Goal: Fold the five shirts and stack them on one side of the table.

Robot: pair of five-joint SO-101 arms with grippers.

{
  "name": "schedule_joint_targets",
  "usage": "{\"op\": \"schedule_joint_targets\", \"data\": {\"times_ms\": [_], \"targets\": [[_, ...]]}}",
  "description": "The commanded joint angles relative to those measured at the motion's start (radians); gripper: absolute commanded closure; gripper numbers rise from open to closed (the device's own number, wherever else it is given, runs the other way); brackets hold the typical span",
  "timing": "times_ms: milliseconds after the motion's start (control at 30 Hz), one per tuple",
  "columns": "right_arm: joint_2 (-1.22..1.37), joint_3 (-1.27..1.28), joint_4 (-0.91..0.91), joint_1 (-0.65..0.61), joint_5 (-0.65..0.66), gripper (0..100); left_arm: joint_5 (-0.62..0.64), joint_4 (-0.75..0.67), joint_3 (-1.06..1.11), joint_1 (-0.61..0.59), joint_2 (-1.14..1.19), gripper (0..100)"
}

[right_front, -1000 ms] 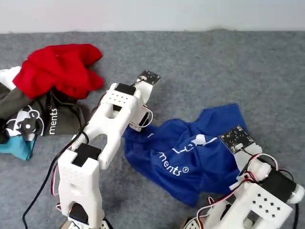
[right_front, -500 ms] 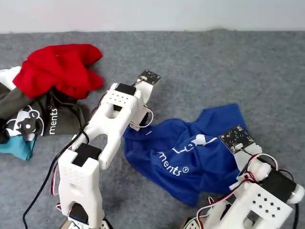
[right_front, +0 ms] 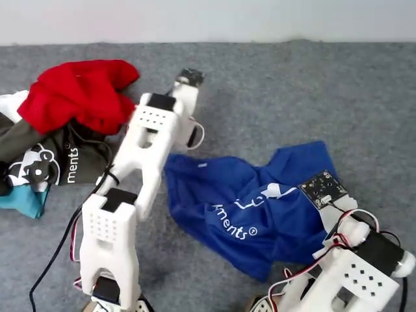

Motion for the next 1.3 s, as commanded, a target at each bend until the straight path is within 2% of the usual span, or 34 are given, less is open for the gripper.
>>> {"op": "schedule_joint_targets", "data": {"times_ms": [0,200,333,400,467,600,800,1033,1267], "targets": [[-0.007,0.0,0.024,0.01,-0.012,99.0,0.032,-0.014,-0.142,-0.038,0.051,99],[-0.007,0.0,0.024,0.002,-0.044,99.0,0.034,-0.04,-0.406,-0.06,0.207,99],[-0.007,0.002,0.027,-0.076,-0.098,99.0,0.017,0.212,-0.588,-0.041,0.288,98],[-0.007,0.002,0.025,-0.127,-0.132,99.0,-0.058,0.367,-0.685,-0.037,0.311,95],[-0.007,0.002,0.025,-0.182,-0.169,99.0,-0.112,0.37,-0.705,-0.052,0.298,91],[-0.007,0.002,0.025,-0.254,-0.219,99.0,-0.221,0.37,-0.631,-0.081,0.198,88],[-0.007,0.002,0.025,-0.26,-0.221,99.0,-0.422,0.365,-0.274,-0.074,0.091,89],[-0.007,0.002,0.025,-0.26,-0.222,99.0,-0.437,0.365,-0.17,-0.057,-0.043,89],[-0.007,0.002,0.025,-0.26,-0.222,99.0,-0.473,0.353,-0.102,-0.046,0.038,89]]}}
